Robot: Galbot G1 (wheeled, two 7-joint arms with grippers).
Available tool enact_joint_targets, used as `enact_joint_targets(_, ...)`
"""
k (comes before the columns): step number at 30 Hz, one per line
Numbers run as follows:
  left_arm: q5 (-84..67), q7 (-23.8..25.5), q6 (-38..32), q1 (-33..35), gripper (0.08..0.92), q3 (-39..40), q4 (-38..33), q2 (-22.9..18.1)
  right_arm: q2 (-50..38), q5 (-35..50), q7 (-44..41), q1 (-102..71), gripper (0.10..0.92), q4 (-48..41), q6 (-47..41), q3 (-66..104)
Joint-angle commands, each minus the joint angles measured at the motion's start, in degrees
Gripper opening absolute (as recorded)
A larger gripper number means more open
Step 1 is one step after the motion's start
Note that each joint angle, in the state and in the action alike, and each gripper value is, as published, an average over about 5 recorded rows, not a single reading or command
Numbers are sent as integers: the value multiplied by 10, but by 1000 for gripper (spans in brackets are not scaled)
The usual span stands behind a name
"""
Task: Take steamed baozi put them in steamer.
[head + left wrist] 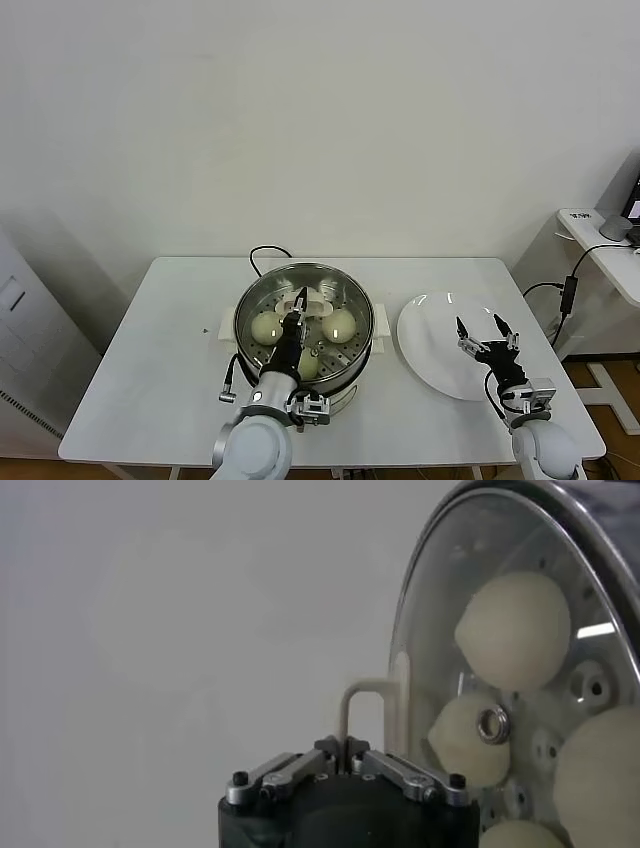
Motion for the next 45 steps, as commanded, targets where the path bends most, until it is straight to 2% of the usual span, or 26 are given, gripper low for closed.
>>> enact_joint_targets(1, -57, -10, 6, 16, 143, -2, -29, 10, 0, 0, 0, 1, 823, -1, 1, 0)
enact_joint_targets(7, -195, 5, -8, 59, 313, -29, -124, 44, 0, 1, -1, 3, 823, -3, 1, -1)
enact_joint_targets(12, -411, 71, -96, 60, 460, -104, -193, 90, -2, 9, -7, 8, 823, -1, -4, -4)
enact_joint_targets(15, -608, 82, -140, 29, 547, -148, -197, 117, 1, 25, -9, 8, 823, 6, -14, -6)
enact_joint_targets(18, -831, 55, -155, 2, 633, -198, -197, 119, 2, 35, -2, 4, 823, 19, -24, -6)
enact_joint_targets(21, -1033, 10, -147, -10, 720, -267, -197, 99, -3, 34, 10, 2, 823, 29, -24, -7)
enact_joint_targets(25, -1206, -62, -115, -3, 805, -370, -179, 76, -15, 23, 25, -2, 823, 49, -32, -13)
enact_joint_targets(28, -1226, -103, -108, 15, 820, -423, -138, 71, -19, 18, 31, -1, 823, 58, -40, -16)
enact_joint_targets(31, -1201, -116, -111, 47, 822, -452, -88, 73, -17, 18, 31, 2, 823, 57, -41, -16)
enact_joint_targets(37, -1140, -107, -138, 111, 823, -458, 2, 89, -13, -13, 36, -5, 823, 65, -56, -7)
enact_joint_targets(45, -1045, -110, -170, 128, 823, -436, 82, 81, -19, -16, 66, -14, 823, 83, -85, -11)
